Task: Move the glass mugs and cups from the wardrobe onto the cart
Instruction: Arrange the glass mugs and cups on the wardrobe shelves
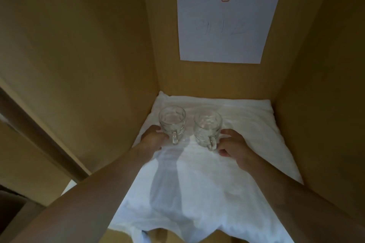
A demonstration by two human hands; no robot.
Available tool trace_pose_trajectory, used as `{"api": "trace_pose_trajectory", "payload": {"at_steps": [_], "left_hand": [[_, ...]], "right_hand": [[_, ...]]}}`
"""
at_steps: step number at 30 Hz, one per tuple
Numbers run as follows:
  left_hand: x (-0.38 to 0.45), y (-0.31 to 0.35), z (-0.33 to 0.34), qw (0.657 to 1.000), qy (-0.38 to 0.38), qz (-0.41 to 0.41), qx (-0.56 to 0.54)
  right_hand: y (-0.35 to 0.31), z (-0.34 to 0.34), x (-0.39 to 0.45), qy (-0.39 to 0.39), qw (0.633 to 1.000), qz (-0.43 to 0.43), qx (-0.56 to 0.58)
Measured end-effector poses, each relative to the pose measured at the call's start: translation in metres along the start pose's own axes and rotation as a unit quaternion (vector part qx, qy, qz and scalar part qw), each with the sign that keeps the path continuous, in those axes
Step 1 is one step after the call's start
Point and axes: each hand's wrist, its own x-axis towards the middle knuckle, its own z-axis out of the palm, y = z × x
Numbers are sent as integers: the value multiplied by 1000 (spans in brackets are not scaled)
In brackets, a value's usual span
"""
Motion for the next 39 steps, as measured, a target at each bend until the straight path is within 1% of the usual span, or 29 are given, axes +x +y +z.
{"api": "trace_pose_trajectory", "payload": {"at_steps": [2, 3, 5, 7, 9, 10, 13, 14, 16, 19, 22, 25, 29, 33, 34, 39], "left_hand": [[5, 1, 6, 999, -22, 41, -17], [7, 1, 8, 997, -33, 67, -5], [16, -2, 13, 991, -34, 116, 55], [26, -5, 15, 987, -23, 124, 97], [35, -6, 15, 988, -5, 119, 103], [40, -5, 15, 987, -8, 129, 96], [53, 2, 14, 980, -64, 179, 56], [55, 6, 13, 977, -69, 197, 52], [61, 15, 12, 977, -51, 203, 46], [74, 30, 9, 975, 7, 217, 50], [89, 46, 7, 959, 36, 261, 107], [109, 58, 7, 940, 85, 278, 175], [122, 73, 8, 918, 100, 309, 228], [128, 90, 11, 913, 132, 295, 250], [128, 95, 12, 907, 134, 298, 266], [133, 110, 16, 838, 125, 362, 388]], "right_hand": [[-4, 4, 1, -25, 999, -16, -16], [-5, 5, 2, -35, 999, -26, -22], [-11, 9, 2, -59, 997, -47, -34], [-17, 14, 3, -77, 993, -66, -65], [-22, 19, 5, -85, 986, -89, -108], [-24, 20, 7, -90, 985, -95, -116], [-27, 16, 19, -95, 992, -63, -60], [-29, 15, 23, -89, 993, -55, -44], [-32, 13, 34, -76, 995, -57, -30], [-37, 12, 47, -48, 997, -61, -24], [-44, 7, 59, -39, 997, -71, -16], [-53, 5, 67, -21, 997, -72, 11], [-65, 6, 76, -3, 996, -83, 32], [-74, 11, 81, 13, 995, -85, 45], [-77, 12, 83, 21, 995, -91, 41], [-83, 9, 95, 34, 992, -121, 30]]}}
